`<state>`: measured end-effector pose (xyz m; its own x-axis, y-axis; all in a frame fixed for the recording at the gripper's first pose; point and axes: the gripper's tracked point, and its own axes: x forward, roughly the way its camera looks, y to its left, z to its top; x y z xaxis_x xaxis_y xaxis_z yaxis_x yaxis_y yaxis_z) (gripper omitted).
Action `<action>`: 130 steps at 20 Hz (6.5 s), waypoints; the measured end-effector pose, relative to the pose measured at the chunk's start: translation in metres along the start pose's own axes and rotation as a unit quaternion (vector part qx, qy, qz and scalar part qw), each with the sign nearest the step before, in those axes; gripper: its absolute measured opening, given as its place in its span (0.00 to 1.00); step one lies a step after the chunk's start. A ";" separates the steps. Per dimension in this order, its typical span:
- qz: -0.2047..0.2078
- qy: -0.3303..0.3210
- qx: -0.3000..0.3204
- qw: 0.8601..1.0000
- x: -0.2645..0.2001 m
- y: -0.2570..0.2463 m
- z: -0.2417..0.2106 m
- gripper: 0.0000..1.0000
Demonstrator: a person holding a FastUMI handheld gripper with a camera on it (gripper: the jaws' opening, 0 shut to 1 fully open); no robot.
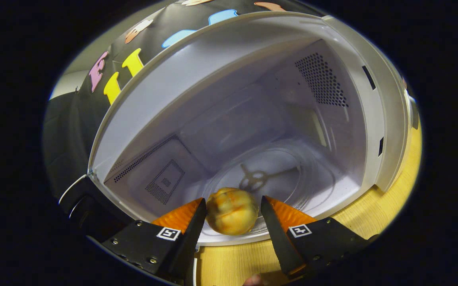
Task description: Open the microwave, put the food inside, and close the microwave door.
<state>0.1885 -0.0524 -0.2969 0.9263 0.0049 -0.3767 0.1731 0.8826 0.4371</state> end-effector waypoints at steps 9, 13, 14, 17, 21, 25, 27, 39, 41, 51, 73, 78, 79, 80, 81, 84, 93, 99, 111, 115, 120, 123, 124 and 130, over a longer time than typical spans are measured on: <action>0.067 -0.029 -0.063 0.995 -0.092 0.032 0.018 0.84; 0.125 -0.094 -0.119 0.980 -0.190 0.059 0.034 0.84; 0.141 -0.110 -0.151 0.972 -0.218 0.068 0.032 0.83; 0.189 -0.149 -0.247 0.939 -0.302 0.094 0.016 0.83; 0.274 -0.200 -0.311 0.888 -0.405 0.140 -0.015 0.93; 0.346 -0.140 -0.349 0.860 -0.444 0.178 -0.084 0.98; 0.359 -0.118 -0.354 0.856 -0.446 0.194 -0.110 0.98; 0.302 -0.018 -0.325 0.896 -0.335 0.248 -0.231 0.98; 0.269 -0.018 -0.326 0.906 -0.317 0.242 -0.230 0.88; 0.166 -0.053 -0.323 0.930 -0.286 0.183 -0.179 0.01; -0.042 -0.105 -0.290 0.950 -0.185 -0.046 0.051 0.01; -0.071 -0.114 -0.285 0.949 -0.143 -0.059 0.073 0.01; -0.077 -0.117 -0.287 0.948 -0.135 -0.060 0.077 0.01; -0.081 -0.120 -0.287 0.947 -0.127 -0.062 0.079 0.01; -0.086 -0.121 -0.286 0.947 -0.119 -0.063 0.082 0.01; -0.090 -0.125 -0.282 0.947 -0.110 -0.058 0.086 0.02; -0.092 -0.111 -0.260 0.955 -0.157 -0.051 0.096 0.05; -0.051 -0.126 -0.255 0.957 -0.247 0.004 0.136 0.05; -0.079 -0.225 -0.211 0.948 -0.331 0.062 0.243 0.08; -0.070 -0.261 -0.201 0.942 -0.349 0.069 0.262 0.29; 0.002 -0.206 -0.238 0.949 -0.328 0.088 0.230 0.75; -0.024 -0.225 -0.294 0.929 -0.311 0.084 0.232 0.85; -0.035 -0.238 -0.308 0.920 -0.307 0.084 0.232 0.87; -0.012 -0.222 -0.294 0.929 -0.285 0.085 0.212 0.90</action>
<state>0.0096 -0.0782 0.0206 0.9939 -0.0970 0.0517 0.1033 0.9849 -0.1387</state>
